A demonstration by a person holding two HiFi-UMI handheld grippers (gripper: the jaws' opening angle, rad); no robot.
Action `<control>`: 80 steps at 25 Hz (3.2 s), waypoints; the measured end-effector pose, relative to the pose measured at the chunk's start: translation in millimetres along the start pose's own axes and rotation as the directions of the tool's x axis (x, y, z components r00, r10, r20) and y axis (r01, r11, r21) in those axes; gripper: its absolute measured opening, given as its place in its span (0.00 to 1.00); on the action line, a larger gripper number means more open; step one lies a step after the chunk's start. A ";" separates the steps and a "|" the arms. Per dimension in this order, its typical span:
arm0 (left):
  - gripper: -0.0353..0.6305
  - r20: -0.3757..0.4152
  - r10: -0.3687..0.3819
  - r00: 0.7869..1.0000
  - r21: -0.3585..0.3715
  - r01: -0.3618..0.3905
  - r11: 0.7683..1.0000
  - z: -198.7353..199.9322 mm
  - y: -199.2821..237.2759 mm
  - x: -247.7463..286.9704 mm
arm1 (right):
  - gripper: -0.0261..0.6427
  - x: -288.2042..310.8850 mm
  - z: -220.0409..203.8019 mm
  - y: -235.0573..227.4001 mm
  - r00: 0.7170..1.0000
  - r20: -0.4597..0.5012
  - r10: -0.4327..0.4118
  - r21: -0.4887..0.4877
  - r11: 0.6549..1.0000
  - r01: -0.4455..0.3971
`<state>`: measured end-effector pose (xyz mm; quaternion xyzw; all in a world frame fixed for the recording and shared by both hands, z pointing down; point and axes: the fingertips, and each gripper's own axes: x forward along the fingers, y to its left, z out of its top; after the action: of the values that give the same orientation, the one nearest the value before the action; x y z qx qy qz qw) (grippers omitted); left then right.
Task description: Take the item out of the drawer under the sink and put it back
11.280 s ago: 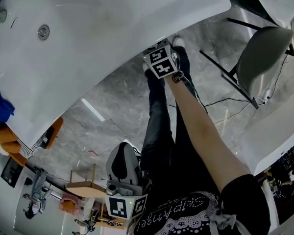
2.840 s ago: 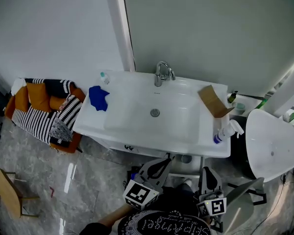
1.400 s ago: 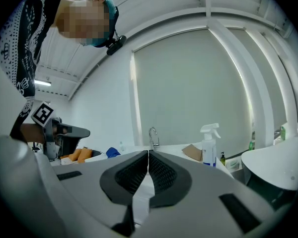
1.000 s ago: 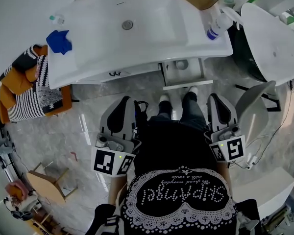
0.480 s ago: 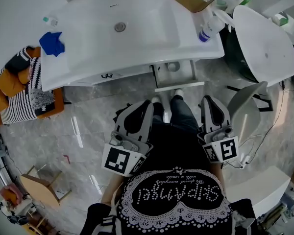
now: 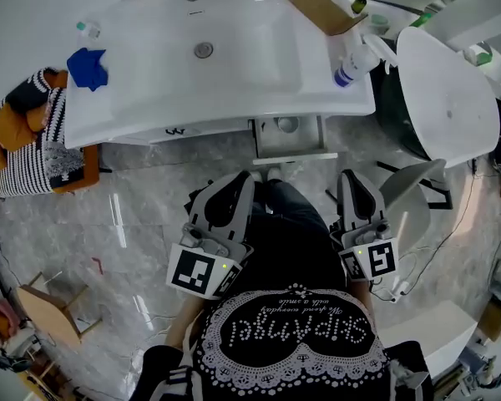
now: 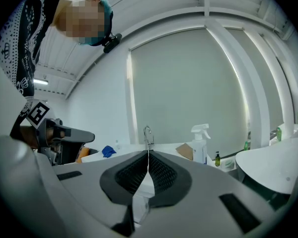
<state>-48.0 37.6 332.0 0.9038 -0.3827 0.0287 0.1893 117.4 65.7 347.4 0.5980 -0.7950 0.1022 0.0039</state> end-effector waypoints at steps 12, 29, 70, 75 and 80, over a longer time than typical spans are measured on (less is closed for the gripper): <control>0.06 0.021 0.115 0.993 -0.016 -0.115 0.993 2.9 -15.1 19.1 | 0.07 26.0 -4.2 -16.8 0.980 -0.115 0.163 -0.236 0.954 -0.187; 0.06 0.068 0.159 0.985 -0.034 -0.157 0.987 -2.7 -13.1 21.5 | 0.07 54.1 -72.0 -18.3 0.895 -0.383 0.230 -0.481 0.778 -0.405; 0.06 0.084 0.432 0.898 -0.144 -0.418 0.897 -8.8 3.9 0.0 | 0.14 110.8 -238.4 -57.9 0.641 -0.745 0.188 -0.540 0.395 -0.743; 0.06 0.073 0.462 0.884 -0.159 -0.447 0.880 -11.2 2.6 -4.3 | 0.14 119.6 -264.7 -63.6 0.602 -0.779 0.177 -0.517 0.362 -0.775; 0.06 0.049 0.467 0.883 -0.160 -0.454 0.876 -13.6 1.9 -1.4 | 0.14 130.5 -278.3 -65.7 0.585 -0.790 0.182 -0.502 0.357 -0.788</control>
<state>-49.0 42.3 345.0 0.7711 -0.5956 0.0065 0.2250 110.4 -29.1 646.9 0.1634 -0.8402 -0.0999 0.5074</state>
